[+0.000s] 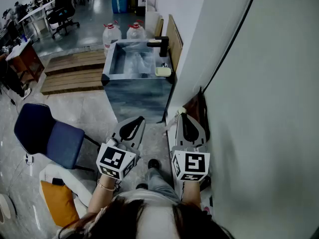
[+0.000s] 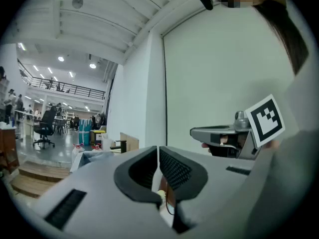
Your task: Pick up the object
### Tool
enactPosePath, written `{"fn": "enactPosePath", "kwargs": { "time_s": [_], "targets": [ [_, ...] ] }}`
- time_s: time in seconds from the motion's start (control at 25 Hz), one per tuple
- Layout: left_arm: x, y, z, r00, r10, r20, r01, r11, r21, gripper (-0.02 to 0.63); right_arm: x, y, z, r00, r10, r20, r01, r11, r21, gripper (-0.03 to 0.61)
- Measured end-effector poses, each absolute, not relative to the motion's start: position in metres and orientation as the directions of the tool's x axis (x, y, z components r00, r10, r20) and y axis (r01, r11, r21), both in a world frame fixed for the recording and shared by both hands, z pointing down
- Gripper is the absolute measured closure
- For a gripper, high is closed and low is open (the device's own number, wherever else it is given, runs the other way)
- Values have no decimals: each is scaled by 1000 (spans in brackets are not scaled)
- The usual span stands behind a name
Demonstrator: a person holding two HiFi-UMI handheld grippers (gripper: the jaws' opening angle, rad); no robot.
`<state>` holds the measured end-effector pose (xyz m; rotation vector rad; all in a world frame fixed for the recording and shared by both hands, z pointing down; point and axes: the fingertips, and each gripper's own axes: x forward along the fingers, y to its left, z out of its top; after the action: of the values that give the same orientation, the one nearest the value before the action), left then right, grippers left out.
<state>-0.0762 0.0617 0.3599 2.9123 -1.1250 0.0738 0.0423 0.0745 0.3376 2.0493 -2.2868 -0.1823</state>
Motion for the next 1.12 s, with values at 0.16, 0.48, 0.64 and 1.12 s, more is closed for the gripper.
{"fn": "enactPosePath", "kwargs": {
  "time_s": [0.16,0.48,0.64,1.12],
  "targets": [
    [-72,62,360,746,-664,49,-665,-747,-2,604,45,75,337,-102,-994,-30,-986,97,138,554],
    [-64,44,359,750,-659,50,-660,-751,0,604,51,59,335,-103,-993,-59,-987,95,132,554],
    [-56,27,359,750,-660,50,-661,-751,-1,604,61,43,340,-89,-996,-30,-988,84,128,552],
    [-20,-23,361,750,-659,59,-660,-751,0,604,88,-4,347,-122,-992,22,-986,124,115,553]
  ]
}}
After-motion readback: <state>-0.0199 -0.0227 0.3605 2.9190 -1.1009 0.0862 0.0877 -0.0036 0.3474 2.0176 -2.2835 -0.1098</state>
